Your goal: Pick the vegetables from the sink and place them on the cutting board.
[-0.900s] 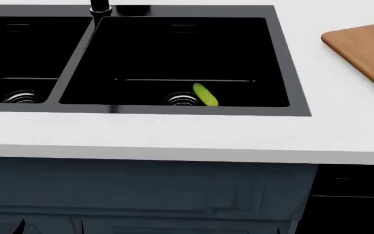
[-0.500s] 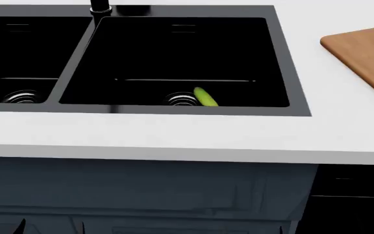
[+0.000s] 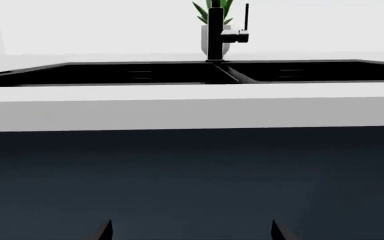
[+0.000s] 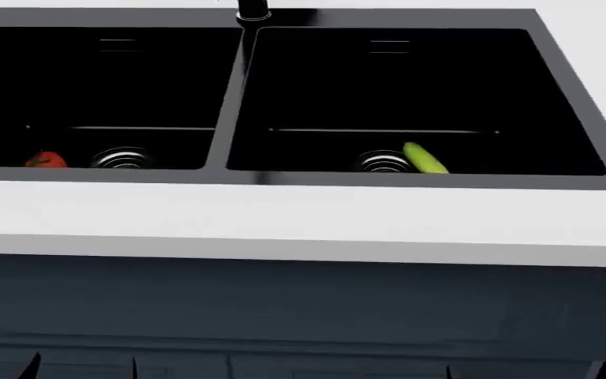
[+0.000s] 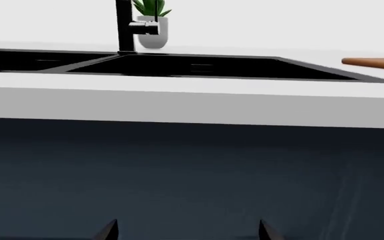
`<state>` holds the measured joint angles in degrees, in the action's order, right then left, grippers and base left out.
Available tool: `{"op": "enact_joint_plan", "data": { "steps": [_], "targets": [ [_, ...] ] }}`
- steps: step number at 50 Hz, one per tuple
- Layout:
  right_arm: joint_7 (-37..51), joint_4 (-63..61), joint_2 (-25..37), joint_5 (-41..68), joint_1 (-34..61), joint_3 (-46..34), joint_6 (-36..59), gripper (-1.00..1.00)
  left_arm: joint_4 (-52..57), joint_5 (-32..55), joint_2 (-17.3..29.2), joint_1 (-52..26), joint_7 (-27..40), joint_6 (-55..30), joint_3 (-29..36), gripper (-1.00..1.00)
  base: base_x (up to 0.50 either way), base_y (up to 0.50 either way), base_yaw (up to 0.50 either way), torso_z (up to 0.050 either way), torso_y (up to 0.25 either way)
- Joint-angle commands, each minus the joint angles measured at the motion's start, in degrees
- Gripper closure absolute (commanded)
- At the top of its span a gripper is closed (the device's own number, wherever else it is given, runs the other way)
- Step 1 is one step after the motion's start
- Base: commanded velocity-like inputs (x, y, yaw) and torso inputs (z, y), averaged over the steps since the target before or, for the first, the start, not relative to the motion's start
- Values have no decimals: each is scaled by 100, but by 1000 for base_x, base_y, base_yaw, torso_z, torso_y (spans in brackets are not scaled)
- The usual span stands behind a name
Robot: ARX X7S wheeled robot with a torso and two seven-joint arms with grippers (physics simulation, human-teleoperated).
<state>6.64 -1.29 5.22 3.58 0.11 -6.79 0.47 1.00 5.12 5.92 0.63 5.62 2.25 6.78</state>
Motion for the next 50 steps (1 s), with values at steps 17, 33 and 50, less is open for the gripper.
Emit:
{"op": "enact_joint_plan", "data": {
  "steps": [17, 33, 50],
  "targets": [
    [263, -1600, 387, 139, -161, -149, 1307, -100, 615, 353, 295, -154, 100, -828, 125, -100, 0, 324, 0, 0, 0],
    [-324, -4987, 1725, 1213, 4010, 395, 7925, -100, 3364, 1896, 1517, -2798, -7, -4960, -643, -100, 0, 0, 0, 0, 0],
    [-1244, 3029, 1624, 178, 7007, -1616, 4009, -100, -2496, 1077, 1135, -6182, -964, -3860, 458, -100, 0, 0, 0, 0, 0]
  ]
}}
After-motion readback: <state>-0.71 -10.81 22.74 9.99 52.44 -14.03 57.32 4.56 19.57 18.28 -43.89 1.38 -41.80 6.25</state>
